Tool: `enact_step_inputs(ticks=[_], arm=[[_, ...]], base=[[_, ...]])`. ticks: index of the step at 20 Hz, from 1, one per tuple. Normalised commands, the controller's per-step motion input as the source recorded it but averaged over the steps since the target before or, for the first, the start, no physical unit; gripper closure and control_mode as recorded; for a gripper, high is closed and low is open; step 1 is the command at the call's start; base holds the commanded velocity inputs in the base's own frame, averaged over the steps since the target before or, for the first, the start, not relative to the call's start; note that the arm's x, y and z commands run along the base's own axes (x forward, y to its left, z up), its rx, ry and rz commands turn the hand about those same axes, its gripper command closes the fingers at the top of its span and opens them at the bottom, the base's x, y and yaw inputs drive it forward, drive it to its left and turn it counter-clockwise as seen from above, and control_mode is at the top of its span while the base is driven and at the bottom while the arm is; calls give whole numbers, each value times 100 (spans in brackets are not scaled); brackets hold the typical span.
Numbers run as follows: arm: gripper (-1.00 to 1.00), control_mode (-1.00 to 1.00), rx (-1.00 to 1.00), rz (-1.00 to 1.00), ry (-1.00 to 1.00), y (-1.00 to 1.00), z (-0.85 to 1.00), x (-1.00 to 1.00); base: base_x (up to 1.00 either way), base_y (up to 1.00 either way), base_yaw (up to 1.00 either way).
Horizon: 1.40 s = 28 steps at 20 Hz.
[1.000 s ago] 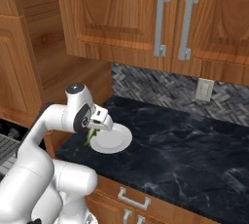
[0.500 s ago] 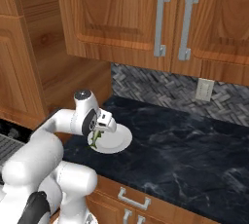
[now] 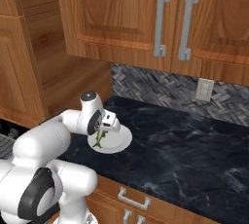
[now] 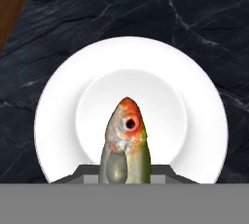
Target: Take the fish from the oven and place it on the plate on the counter.
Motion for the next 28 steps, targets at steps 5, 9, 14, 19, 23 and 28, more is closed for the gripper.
enact_step_inputs(ticks=[5, 9, 14, 19, 23, 28], arm=[[100, -100, 0, 0, 0, -12, -1, 23], [100, -100, 0, 0, 0, -9, 0, 10], [100, -100, 0, 0, 0, -2, 0, 0], [-100, -100, 0, 0, 0, 0, 0, 0], [-100, -100, 0, 0, 0, 0, 0, 0], [-100, -100, 0, 0, 0, 0, 0, -1]], base=[[0, 0, 0], [0, 0, 0], [0, 0, 0], [0, 0, 0], [0, 0, 0], [0, 0, 0]])
